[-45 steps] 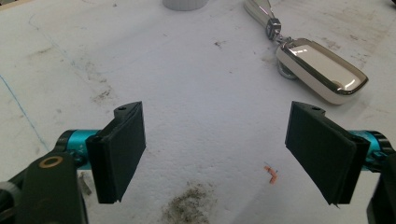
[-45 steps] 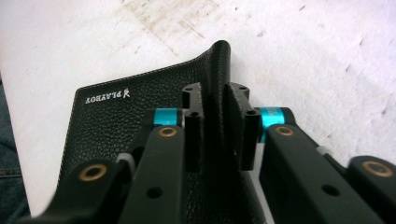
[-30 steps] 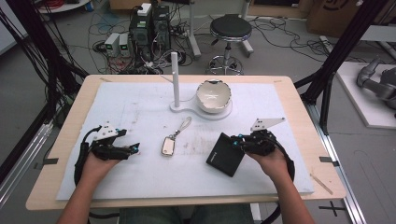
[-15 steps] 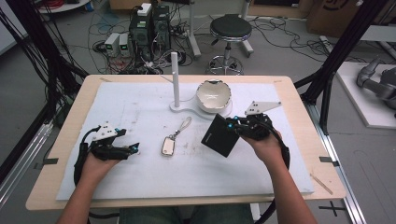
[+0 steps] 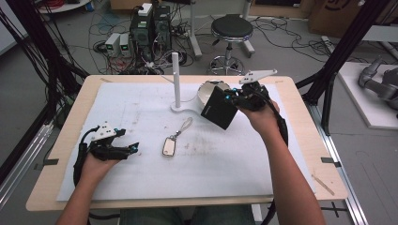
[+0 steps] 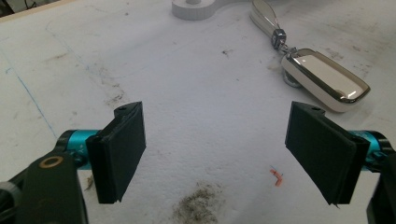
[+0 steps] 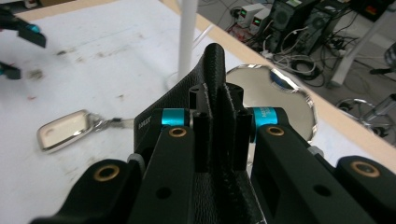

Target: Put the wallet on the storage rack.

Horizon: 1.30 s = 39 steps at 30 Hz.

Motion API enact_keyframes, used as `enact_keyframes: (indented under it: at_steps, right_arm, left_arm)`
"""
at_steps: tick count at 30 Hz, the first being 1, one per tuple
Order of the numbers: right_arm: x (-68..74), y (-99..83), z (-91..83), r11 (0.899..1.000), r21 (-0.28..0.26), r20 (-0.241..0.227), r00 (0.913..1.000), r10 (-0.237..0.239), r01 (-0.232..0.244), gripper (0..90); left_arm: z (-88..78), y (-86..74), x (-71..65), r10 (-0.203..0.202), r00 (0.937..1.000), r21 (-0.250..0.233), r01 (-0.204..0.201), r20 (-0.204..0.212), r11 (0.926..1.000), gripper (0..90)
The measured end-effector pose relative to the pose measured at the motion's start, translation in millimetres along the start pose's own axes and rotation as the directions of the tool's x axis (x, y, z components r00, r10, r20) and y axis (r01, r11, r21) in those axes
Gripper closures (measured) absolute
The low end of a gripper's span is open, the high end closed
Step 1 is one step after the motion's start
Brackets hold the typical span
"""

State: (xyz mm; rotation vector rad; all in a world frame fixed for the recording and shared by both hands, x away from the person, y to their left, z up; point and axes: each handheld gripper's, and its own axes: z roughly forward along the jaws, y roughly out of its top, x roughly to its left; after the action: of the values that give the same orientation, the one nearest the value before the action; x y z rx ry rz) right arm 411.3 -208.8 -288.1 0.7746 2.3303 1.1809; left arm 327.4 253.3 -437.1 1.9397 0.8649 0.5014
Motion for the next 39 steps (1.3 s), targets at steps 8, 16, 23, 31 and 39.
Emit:
enact_keyframes:
  at_steps: [8, 16, 23, 31, 39]
  right_arm:
    - [-12.5, 19.1, 15.6, 1.0, -0.007, 0.046, 0.9989, -0.003, 0.003, 84.1]
    - [-24.9, 29.4, 34.2, 1.0, -0.023, 0.081, 0.9967, 0.005, -0.003, 84.1]
    - [-37.5, 27.1, 49.0, 1.0, -0.014, 0.115, 0.9931, 0.025, -0.024, 84.1]
    - [-46.7, 22.6, 58.0, 0.999, -0.015, 0.145, 0.9888, 0.034, -0.033, 84.1]
    - [-53.7, 18.1, 67.3, 1.0, 0.002, 0.18, 0.9836, 0.011, -0.012, 84.0]
  left_arm:
    - [-0.2, 0.0, 0.5, 0.002, 1.0, 0.002, -0.002, -0.003, 1.0, 20.3]
    - [0.4, -0.5, 1.2, -0.006, 1.0, 0.002, 0.006, -0.003, 1.0, 20.3]
    - [-0.2, -1.0, 2.3, -0.008, 0.9999, 0.003, 0.008, -0.008, 1.0, 20.3]
    - [0.6, -1.1, 1.8, -0.003, 1.0, 0.01, 0.003, -0.006, 0.9999, 20.3]
    - [1.0, -1.5, 1.6, 0.0, 1.0, 0.016, 0.001, -0.006, 0.9999, 20.2]
